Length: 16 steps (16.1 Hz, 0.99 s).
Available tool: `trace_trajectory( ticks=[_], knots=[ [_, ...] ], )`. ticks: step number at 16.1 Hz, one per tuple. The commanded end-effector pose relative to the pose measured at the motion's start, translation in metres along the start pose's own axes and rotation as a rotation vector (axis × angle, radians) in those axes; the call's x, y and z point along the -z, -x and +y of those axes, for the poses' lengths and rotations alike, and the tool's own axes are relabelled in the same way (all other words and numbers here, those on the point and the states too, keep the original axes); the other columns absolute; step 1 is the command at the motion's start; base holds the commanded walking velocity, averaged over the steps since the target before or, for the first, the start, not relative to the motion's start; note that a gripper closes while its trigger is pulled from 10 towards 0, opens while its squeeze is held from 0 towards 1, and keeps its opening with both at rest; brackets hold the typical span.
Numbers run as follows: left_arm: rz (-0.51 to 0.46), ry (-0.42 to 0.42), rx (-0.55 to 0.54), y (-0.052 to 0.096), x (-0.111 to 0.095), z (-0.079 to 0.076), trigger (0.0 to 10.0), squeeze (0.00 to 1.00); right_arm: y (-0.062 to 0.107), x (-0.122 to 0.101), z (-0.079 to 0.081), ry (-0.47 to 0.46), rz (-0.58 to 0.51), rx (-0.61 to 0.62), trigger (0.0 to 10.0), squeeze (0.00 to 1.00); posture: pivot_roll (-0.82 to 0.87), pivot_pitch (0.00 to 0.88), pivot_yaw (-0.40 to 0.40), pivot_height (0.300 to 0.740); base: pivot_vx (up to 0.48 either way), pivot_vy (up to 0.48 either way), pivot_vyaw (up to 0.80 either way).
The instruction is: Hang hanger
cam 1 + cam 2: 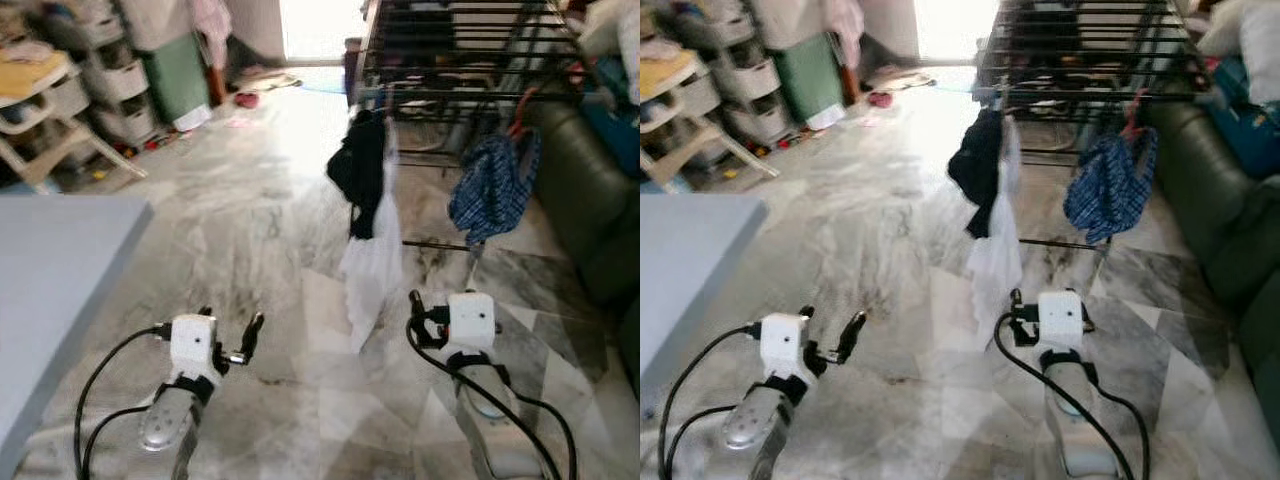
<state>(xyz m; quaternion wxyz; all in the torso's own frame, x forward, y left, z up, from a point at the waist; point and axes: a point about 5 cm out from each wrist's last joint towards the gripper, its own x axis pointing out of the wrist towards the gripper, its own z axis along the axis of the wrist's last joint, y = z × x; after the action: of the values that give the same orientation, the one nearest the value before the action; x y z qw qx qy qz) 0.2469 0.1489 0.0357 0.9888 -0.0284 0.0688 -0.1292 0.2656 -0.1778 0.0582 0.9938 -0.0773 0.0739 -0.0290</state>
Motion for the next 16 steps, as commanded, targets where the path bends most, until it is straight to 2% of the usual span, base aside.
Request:
trace_trajectory(
  ticks=[1, 6, 8, 11, 16],
  knots=[
    [0.004, -0.029, -0.009, 0.0014, -0.0022, 0.0077, 10.0, 0.00, -0.0032, -0.0052, 0.0023, -0.017, -0.015, 0.009, 10.0, 0.00, -0.12, 0.000, 0.072, 0.740, 0.356, 0.266, 0.00],
    [0.014, -0.042, 0.014, -0.0020, -0.0024, 0.0072, 10.0, 0.00, -0.0091, -0.0062, 0.0005, -0.028, -0.012, 0.041, 10.0, 0.00, -0.13, 0.000, 0.090, 0.740, 0.340, 0.258, 0.00],
    [0.021, -0.041, 0.023, -0.0040, -0.0022, 0.0053, 10.0, 0.00, -0.0078, -0.0054, 0.0015, -0.025, -0.011, 0.044, 10.0, 0.00, -0.13, 0.000, 0.090, 0.740, 0.308, 0.000, 0.00],
    [0.034, -0.042, -0.008, -0.0054, -0.0004, 0.0041, 10.0, 0.00, -0.0084, -0.0051, 0.0012, -0.023, -0.008, 0.049, 10.0, 0.00, -0.13, 0.000, 0.092, 0.740, 0.000, 0.000, 0.00],
    [0.025, -0.024, 0.040, -0.0050, -0.0021, 0.0000, 10.0, 0.00, -0.0099, -0.0066, 0.0021, -0.003, -0.014, 0.040, 10.0, 0.00, -0.13, 0.000, 0.100, 0.740, 0.000, 0.000, 0.00]
  ],
)
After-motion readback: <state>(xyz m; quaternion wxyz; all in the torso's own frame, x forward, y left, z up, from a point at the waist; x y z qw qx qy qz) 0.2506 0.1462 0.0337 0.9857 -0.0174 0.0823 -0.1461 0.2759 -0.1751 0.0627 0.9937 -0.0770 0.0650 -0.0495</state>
